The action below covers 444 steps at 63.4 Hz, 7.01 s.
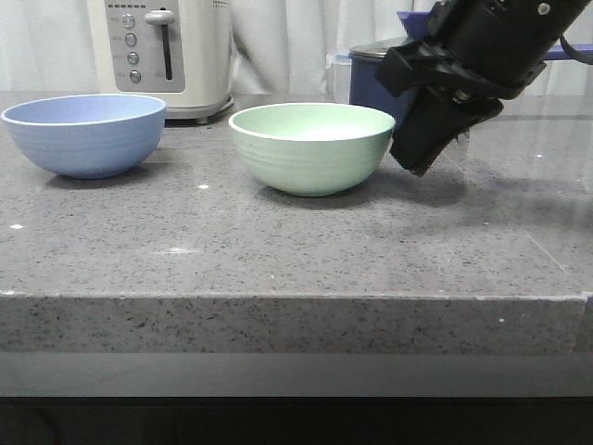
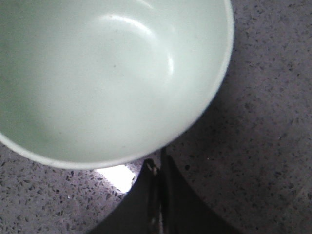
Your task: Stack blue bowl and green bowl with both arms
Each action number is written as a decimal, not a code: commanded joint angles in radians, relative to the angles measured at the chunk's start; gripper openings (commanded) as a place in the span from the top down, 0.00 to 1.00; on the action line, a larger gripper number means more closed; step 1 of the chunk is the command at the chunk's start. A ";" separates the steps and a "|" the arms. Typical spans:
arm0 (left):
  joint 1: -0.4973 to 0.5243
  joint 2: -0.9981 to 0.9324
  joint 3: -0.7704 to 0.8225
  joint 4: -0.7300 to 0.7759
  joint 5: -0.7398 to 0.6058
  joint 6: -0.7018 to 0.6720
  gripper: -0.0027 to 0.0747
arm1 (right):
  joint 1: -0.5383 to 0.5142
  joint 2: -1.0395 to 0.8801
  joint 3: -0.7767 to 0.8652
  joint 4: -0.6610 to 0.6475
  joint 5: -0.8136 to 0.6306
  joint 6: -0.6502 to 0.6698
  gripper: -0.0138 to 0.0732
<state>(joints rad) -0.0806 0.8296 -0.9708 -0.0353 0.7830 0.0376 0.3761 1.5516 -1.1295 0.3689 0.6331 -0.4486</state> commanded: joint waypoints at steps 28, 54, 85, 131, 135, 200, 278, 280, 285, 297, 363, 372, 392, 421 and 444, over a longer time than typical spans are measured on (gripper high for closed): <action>-0.077 0.556 -0.388 -0.042 0.034 0.100 0.47 | -0.003 -0.036 -0.027 0.018 -0.044 -0.013 0.92; -0.079 0.833 -0.527 -0.009 0.102 0.098 0.47 | -0.003 -0.036 -0.027 0.018 -0.044 -0.013 0.92; -0.079 0.884 -0.527 -0.022 0.084 0.096 0.73 | -0.003 -0.036 -0.027 0.018 -0.044 -0.013 0.92; -0.169 0.828 -0.706 -0.102 0.153 0.098 0.99 | -0.003 -0.036 -0.027 0.018 -0.044 -0.013 0.92; -0.207 0.832 -0.749 -0.102 0.161 0.098 0.99 | -0.003 -0.036 -0.027 0.018 -0.044 -0.013 0.92; -0.490 1.009 -0.886 -0.102 0.152 0.071 0.99 | -0.003 -0.036 -0.027 0.018 -0.044 -0.013 0.92; -0.488 0.753 -0.875 -0.010 0.265 0.017 0.53 | -0.003 -0.036 -0.027 0.018 -0.044 -0.013 0.92; -0.488 0.724 -0.861 -0.008 0.267 0.017 0.53 | -0.003 -0.036 -0.027 0.018 -0.044 -0.013 0.92; -0.488 0.662 -0.802 0.001 0.241 0.015 0.53 | -0.003 -0.036 -0.027 0.018 -0.044 -0.013 0.92; -0.488 0.491 -0.592 0.077 0.192 -0.024 0.53 | -0.003 -0.036 -0.027 0.018 -0.044 -0.013 0.92; -0.488 -0.159 0.132 0.236 0.043 -0.252 0.53 | -0.003 -0.147 -0.034 -0.030 0.105 0.090 0.91; -0.488 -0.159 0.132 0.236 0.026 -0.252 0.53 | -0.003 -0.259 -0.029 -0.127 0.208 0.183 0.91; -0.488 -0.159 0.132 0.250 -0.044 -0.252 0.53 | -0.003 -0.592 0.120 -0.260 0.219 0.449 0.91; -0.488 -0.156 0.136 0.250 -0.097 -0.252 0.53 | -0.003 -0.947 0.324 -0.272 0.094 0.463 0.91; -0.488 -0.150 0.136 0.250 -0.100 -0.252 0.97 | -0.003 -0.947 0.336 -0.298 0.080 0.463 0.91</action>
<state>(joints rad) -0.5631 0.6751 -0.8082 0.2050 0.7604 -0.2043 0.3761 0.6048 -0.7692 0.0818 0.7940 0.0163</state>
